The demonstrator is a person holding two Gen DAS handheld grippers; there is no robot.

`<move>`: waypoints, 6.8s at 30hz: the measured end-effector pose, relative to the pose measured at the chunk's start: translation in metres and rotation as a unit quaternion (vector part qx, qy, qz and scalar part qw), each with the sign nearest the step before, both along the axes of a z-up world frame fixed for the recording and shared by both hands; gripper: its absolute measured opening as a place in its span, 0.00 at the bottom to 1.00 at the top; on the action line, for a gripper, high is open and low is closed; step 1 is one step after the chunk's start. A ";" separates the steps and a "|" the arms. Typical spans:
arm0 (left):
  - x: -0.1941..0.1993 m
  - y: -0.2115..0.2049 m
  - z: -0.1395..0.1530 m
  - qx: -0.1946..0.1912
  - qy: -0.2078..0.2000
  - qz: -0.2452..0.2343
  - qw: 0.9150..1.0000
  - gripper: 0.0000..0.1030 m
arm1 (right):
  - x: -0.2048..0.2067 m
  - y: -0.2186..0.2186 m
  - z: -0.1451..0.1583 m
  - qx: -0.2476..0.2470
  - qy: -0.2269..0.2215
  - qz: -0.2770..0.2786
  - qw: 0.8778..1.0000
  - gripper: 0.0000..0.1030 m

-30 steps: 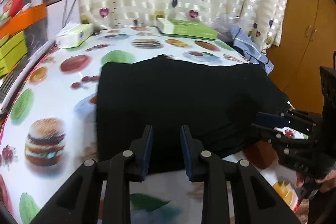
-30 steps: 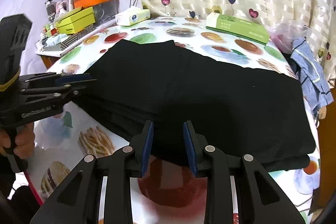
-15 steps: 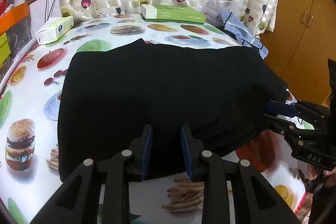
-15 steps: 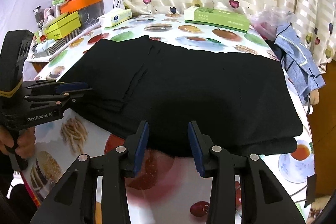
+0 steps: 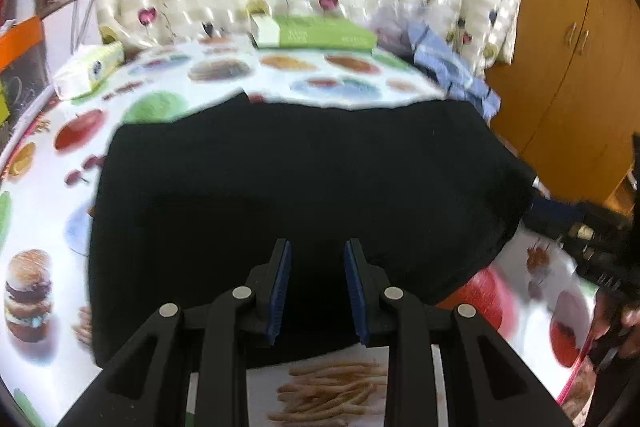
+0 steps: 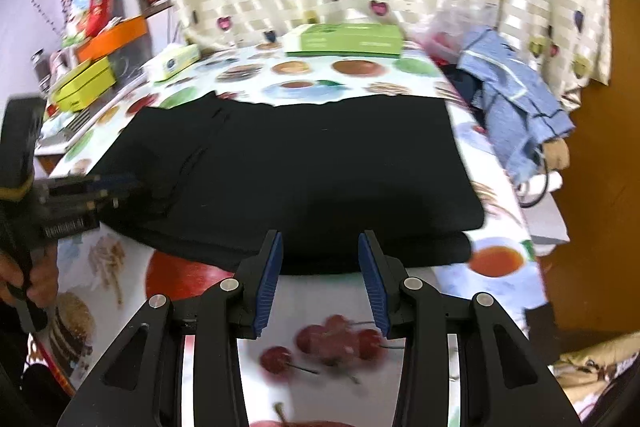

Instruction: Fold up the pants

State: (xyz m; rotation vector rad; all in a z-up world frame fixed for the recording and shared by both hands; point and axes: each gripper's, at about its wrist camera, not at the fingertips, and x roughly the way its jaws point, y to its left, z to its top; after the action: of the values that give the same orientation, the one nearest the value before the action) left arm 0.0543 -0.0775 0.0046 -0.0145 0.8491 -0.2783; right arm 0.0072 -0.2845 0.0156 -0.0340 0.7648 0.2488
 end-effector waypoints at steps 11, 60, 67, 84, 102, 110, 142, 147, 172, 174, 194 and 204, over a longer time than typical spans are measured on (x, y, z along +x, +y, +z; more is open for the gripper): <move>-0.018 0.013 0.007 -0.020 -0.016 -0.019 0.999 0.29 | 0.007 -0.033 0.005 0.018 -0.011 -0.045 0.999 0.40; -0.009 -0.066 0.012 -0.007 -0.027 -0.165 0.986 0.32 | 0.046 -0.108 -0.020 0.258 0.115 -0.119 0.952 0.58; -0.002 -0.105 0.013 0.009 -0.029 -0.216 0.976 0.40 | 0.046 -0.114 -0.020 0.251 0.097 -0.102 0.958 0.17; 0.020 -0.179 0.001 0.080 -0.043 -0.264 0.960 0.44 | 0.049 -0.111 0.010 0.284 0.056 -0.065 0.955 0.14; 0.039 -0.159 0.002 -0.018 -0.002 -0.223 0.975 0.09 | 0.057 -0.122 -0.035 0.435 0.108 -0.134 0.884 0.68; 0.038 -0.156 0.003 -0.027 0.000 -0.228 0.973 0.09 | 0.087 -0.093 -0.033 0.387 0.125 -0.131 0.904 0.26; 0.002 0.094 0.007 -0.083 -0.038 0.072 0.993 0.11 | 0.094 0.084 0.077 0.228 0.042 0.097 0.968 0.16; -0.009 0.112 0.001 -0.087 -0.030 0.078 0.993 0.11 | 0.093 0.148 0.066 0.191 0.063 0.151 0.968 0.16; -0.049 0.183 0.017 -0.120 -0.062 0.133 0.982 0.11 | 0.043 0.185 0.021 0.164 0.074 0.197 0.964 0.41; -0.044 0.170 0.023 -0.118 -0.065 0.117 0.984 0.11 | 0.047 0.165 0.013 0.139 0.067 0.153 0.976 0.27; 0.030 0.095 0.023 -0.020 -0.022 0.070 0.997 0.14 | 0.144 0.126 0.012 0.108 0.067 0.129 0.984 0.20; 0.096 0.098 0.005 -0.002 -0.009 0.082 0.997 0.15 | 0.189 0.133 -0.019 0.082 0.099 0.122 0.984 0.19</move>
State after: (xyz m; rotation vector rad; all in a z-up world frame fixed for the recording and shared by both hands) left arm 0.1499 0.0206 0.0099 -0.0853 0.8241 -0.1253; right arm 0.1967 -0.1519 -0.0030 0.0534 0.9361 0.5536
